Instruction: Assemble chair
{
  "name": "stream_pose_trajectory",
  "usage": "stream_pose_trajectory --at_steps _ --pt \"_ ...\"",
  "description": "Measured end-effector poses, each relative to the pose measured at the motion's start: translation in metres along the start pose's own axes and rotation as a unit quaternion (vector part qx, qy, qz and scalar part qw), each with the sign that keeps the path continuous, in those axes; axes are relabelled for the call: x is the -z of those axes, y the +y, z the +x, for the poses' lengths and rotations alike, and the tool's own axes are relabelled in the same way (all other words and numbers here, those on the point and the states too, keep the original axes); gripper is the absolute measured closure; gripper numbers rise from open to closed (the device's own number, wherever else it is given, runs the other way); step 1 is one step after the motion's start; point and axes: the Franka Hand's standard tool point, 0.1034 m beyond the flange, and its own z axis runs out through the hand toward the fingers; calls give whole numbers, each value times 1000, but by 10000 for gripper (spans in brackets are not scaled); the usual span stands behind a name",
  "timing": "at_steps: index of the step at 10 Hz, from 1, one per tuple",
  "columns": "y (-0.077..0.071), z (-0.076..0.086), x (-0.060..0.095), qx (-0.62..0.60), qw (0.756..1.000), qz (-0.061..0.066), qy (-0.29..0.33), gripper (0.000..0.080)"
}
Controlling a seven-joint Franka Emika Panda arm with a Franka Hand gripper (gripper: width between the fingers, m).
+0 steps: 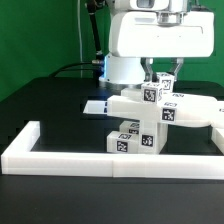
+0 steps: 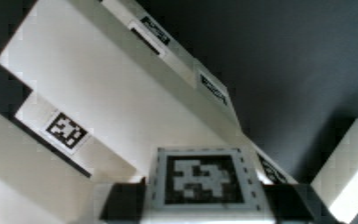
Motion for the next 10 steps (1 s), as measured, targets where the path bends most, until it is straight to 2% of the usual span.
stream_pose_trajectory --at_steps 2,6,8,10 --pt "0 0 0 -1 1000 0 0 512" --pt "-1 0 0 -146 989 1 0 511" --pt "-1 0 0 -205 979 2 0 511" --pt "-2 0 -1 -290 957 3 0 511"
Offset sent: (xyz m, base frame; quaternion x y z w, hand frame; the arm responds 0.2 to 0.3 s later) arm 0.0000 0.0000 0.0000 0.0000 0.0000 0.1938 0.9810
